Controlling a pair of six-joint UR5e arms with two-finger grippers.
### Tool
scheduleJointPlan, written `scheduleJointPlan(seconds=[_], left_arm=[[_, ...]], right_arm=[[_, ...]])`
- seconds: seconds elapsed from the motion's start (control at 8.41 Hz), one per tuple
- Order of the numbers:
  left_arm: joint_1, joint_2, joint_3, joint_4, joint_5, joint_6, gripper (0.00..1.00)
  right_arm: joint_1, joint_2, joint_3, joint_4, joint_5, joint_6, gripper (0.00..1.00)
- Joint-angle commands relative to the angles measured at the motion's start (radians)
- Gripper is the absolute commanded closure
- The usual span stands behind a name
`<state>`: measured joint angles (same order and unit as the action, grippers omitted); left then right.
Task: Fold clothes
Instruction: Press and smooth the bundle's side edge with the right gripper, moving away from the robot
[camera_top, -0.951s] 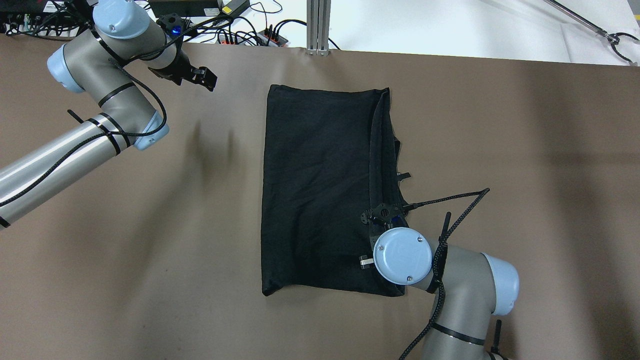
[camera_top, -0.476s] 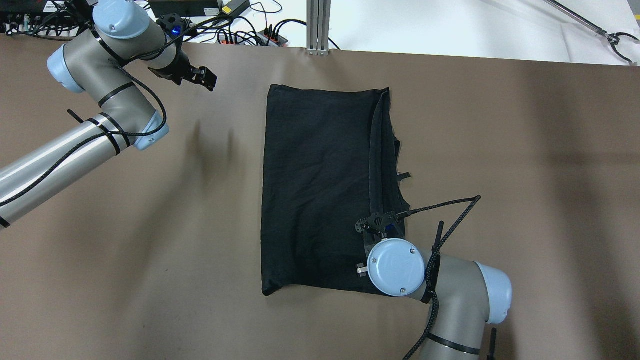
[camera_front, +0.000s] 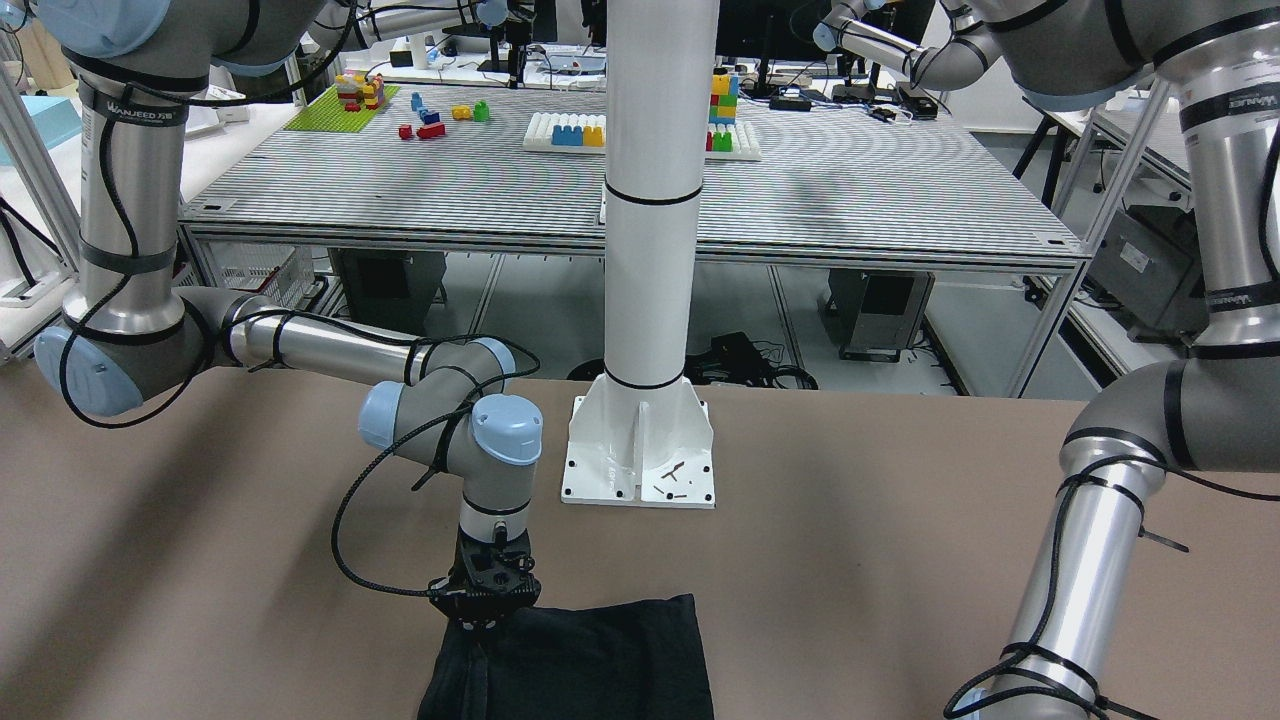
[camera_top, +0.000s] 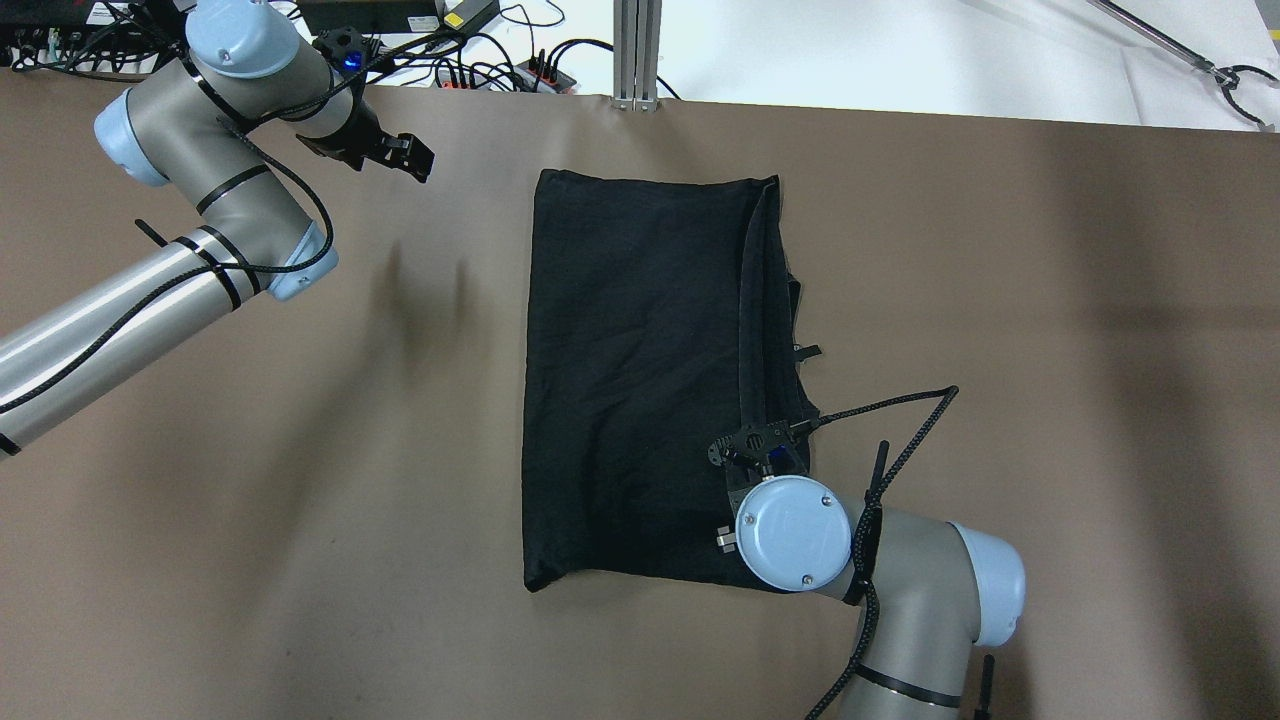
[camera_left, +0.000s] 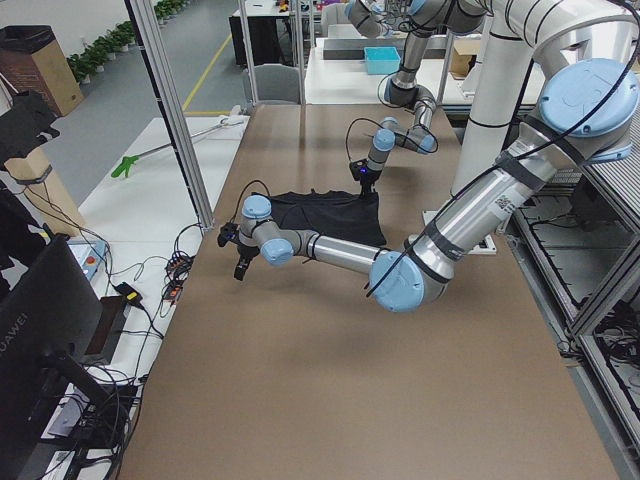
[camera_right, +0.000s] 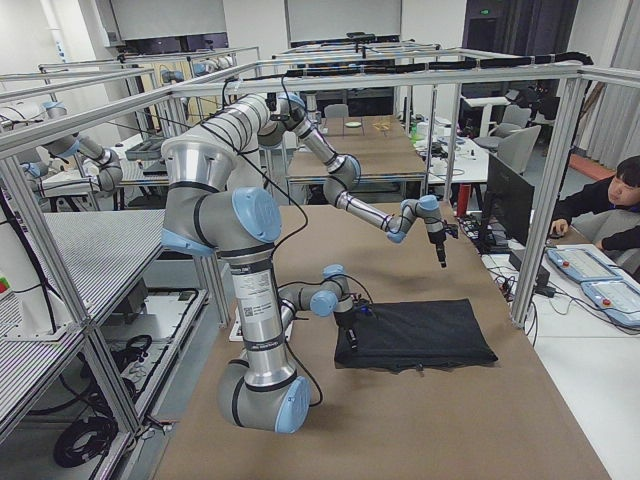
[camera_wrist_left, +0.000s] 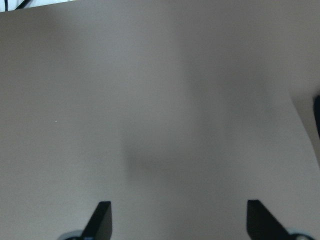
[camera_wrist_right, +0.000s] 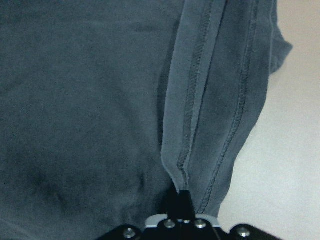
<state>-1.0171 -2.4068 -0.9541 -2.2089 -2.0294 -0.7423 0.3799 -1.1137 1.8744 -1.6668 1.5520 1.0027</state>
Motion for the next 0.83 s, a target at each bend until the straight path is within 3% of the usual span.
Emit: scheduleJointPlan(seconds=[0.0,0.59,0.71], left_arm=[[0.000,0.000,0.000,0.000,0.000,0.000,0.05],[0.002,0.009,-0.002,-0.003,0.000,0.000,0.05],[0.003,0.012,-0.002,-0.009,-0.002,0.000,0.05]], right_arm=[[0.007,-0.006,0.009,0.001,0.010,-0.012,1.00],[0.002,-0.158,0.121,0.002,0.002,0.004,1.00],[-0.004,-0.164,0.114,0.008,0.002,0.004,0.71]])
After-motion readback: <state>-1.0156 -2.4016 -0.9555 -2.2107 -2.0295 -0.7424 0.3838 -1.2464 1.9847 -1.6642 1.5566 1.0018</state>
